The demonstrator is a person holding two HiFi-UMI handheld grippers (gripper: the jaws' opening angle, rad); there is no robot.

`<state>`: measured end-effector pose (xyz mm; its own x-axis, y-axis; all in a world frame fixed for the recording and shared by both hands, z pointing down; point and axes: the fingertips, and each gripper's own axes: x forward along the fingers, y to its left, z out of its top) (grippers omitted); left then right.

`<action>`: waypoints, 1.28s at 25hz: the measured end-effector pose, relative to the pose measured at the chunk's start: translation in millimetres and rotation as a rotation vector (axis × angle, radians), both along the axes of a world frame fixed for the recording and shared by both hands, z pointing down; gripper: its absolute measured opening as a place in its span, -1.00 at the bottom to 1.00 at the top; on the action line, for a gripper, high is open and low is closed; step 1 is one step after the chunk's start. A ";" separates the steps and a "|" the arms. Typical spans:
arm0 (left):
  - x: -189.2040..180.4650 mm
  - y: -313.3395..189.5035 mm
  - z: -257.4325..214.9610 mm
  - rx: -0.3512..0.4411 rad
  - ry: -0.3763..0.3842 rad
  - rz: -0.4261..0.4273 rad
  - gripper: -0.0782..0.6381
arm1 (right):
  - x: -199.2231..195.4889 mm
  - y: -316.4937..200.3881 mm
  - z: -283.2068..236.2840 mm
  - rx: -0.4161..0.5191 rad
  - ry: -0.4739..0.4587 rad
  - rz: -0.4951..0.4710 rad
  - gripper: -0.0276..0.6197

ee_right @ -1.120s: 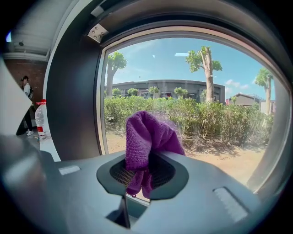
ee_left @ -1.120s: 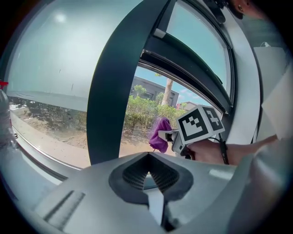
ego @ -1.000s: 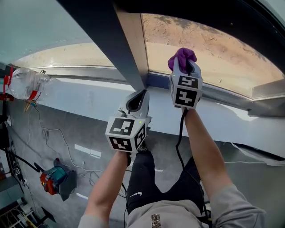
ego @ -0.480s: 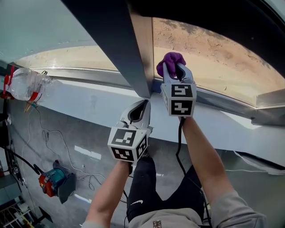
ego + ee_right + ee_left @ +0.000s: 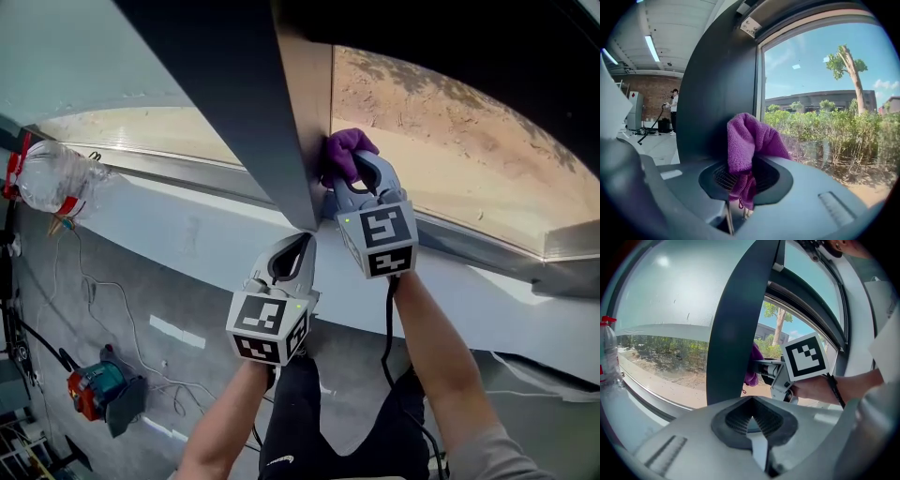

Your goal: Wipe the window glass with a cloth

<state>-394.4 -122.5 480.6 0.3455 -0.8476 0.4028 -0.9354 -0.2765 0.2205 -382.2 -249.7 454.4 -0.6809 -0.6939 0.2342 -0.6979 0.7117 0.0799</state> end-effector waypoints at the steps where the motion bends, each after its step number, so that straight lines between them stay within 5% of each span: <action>1: -0.8 -1.7 4.6 0.005 0.000 -0.004 -0.78 | -1.0 0.4 0.3 0.014 -0.006 -0.008 -0.64; 20: 12.9 2.3 52.8 -0.003 -0.003 -0.003 -0.78 | 5.9 3.5 68.7 -0.051 0.015 -0.003 -0.64; 32: 55.0 5.7 47.7 -0.018 0.006 0.062 -0.78 | 65.3 9.8 67.0 -0.076 0.038 0.091 -0.64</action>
